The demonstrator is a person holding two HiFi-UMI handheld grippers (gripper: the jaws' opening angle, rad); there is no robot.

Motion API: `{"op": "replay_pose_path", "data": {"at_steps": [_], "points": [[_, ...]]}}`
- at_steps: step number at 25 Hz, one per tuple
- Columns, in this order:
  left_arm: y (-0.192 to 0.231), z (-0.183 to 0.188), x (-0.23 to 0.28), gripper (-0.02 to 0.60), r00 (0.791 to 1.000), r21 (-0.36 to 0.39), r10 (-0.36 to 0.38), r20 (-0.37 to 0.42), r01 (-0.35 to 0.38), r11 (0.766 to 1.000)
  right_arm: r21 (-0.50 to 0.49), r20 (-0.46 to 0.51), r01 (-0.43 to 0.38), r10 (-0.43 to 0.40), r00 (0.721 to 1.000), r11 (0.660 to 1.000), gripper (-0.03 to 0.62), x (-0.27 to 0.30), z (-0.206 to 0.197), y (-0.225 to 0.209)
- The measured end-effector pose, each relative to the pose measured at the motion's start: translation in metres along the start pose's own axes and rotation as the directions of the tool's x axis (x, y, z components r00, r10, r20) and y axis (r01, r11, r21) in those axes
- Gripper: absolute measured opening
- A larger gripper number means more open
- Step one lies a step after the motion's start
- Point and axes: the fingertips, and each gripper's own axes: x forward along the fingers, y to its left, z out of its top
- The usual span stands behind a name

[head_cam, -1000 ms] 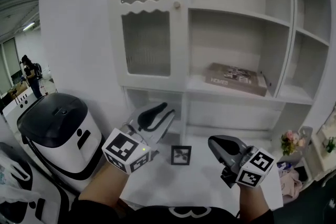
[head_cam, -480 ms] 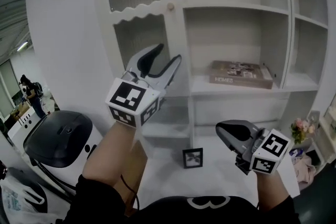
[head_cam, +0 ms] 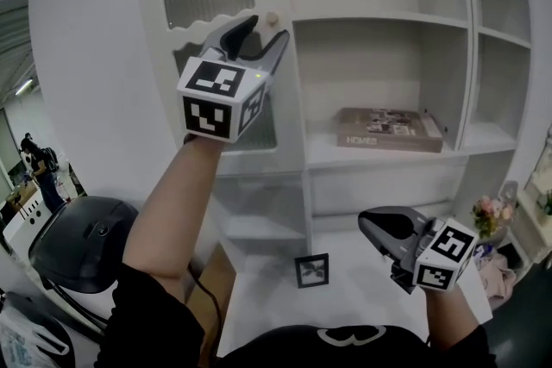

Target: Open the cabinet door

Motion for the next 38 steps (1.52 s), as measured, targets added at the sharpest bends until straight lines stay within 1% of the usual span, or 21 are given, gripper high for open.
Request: {"op": "replay_pose_path", "data": {"at_steps": [3, 5, 10, 13, 16, 19, 23, 38], "points": [[0.006, -0.003, 0.015, 0.196, 0.999, 0.067, 0.025, -0.028, -0.023, 0.998, -0.003, -0.004, 0.013, -0.013, 1.000, 1.000, 0.000, -0.002, 0.002, -0.004], [0.008, -0.003, 0.022, 0.195, 0.999, 0.094, 0.036, -0.034, -0.033, 0.995, -0.009, -0.007, 0.020, -0.020, 1.000, 1.000, 0.001, -0.003, 0.003, -0.005], [0.009, -0.010, 0.031, 0.188, 0.999, 0.065, 0.025, -0.048, -0.022, 0.998, -0.003, 0.006, 0.024, -0.024, 1.000, 1.000, 0.000, -0.010, 0.005, 0.000], [0.009, -0.009, 0.035, 0.150, 0.998, 0.072, 0.030, -0.048, -0.026, 0.997, 0.002, 0.010, 0.033, -0.033, 0.999, 0.999, 0.000, -0.014, 0.003, 0.001], [0.009, -0.009, 0.038, 0.127, 0.998, 0.081, 0.042, -0.051, -0.037, 0.996, 0.012, 0.018, 0.040, -0.040, 0.999, 0.999, 0.000, -0.017, 0.003, 0.000], [0.012, -0.010, 0.038, 0.079, 0.997, 0.087, 0.060, -0.051, -0.055, 0.995, 0.016, 0.021, 0.040, -0.041, 0.999, 0.999, 0.000, -0.018, 0.001, 0.001], [0.013, -0.011, 0.037, 0.077, 0.997, 0.106, 0.059, -0.055, -0.052, 0.993, 0.022, 0.019, 0.040, -0.040, 0.999, 0.999, 0.000, -0.016, -0.002, 0.002], [0.012, 0.000, 0.021, 0.078, 0.997, 0.092, 0.017, -0.082, -0.009, 0.996, 0.034, 0.020, 0.011, -0.012, 1.000, 0.999, 0.000, -0.018, -0.004, 0.016]]}}
